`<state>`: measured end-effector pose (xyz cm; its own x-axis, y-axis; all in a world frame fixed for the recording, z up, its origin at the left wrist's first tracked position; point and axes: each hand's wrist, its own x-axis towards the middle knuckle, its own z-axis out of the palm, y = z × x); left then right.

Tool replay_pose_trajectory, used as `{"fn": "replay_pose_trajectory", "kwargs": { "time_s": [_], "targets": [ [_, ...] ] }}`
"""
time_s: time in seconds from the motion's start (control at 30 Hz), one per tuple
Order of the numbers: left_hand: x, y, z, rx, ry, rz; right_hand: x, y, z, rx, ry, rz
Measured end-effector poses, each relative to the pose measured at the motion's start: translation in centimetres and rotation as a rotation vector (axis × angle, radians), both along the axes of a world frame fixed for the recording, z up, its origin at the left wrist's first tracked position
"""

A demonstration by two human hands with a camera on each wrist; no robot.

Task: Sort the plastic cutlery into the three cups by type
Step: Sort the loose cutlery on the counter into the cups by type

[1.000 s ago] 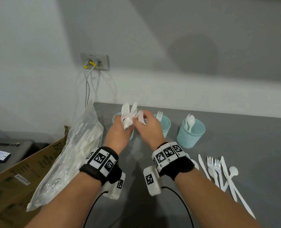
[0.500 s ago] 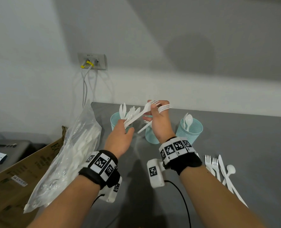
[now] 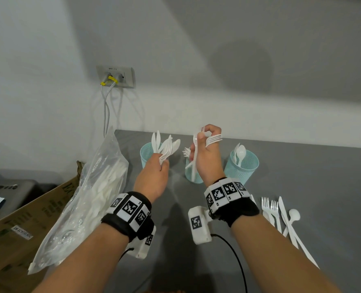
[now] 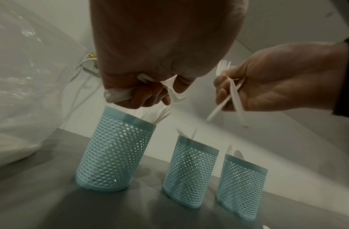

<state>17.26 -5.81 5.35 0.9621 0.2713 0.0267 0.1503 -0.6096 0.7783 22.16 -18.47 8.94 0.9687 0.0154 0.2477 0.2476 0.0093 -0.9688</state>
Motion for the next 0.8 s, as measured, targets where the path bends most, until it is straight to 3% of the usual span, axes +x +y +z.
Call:
{"fn": "replay_pose_trajectory", "kwargs": {
  "time_s": [0.17, 0.37, 0.57, 0.73, 0.8],
  "targets": [
    [0.2, -0.4, -0.1, 0.007, -0.064, -0.021, -0.5, 0.7, -1.2, -0.213, 0.077, 0.013],
    [0.2, -1.0, 0.3, 0.043, -0.114, -0.063, -0.1, 1.1, -1.5, -0.278, 0.182, -0.043],
    [0.6, -1.0, -0.3, 0.072, -0.087, -0.064, 0.5, -0.3, 0.8, -0.304, 0.139, -0.085],
    [1.2, -1.1, -0.1, 0.05, -0.063, -0.048, 2.2, -3.1, 4.8, -0.243, -0.069, -0.298],
    [1.4, -1.0, 0.1, -0.006, -0.06, -0.035, 3.3, -4.4, 5.2, -0.322, -0.106, -0.341]
  ]
}}
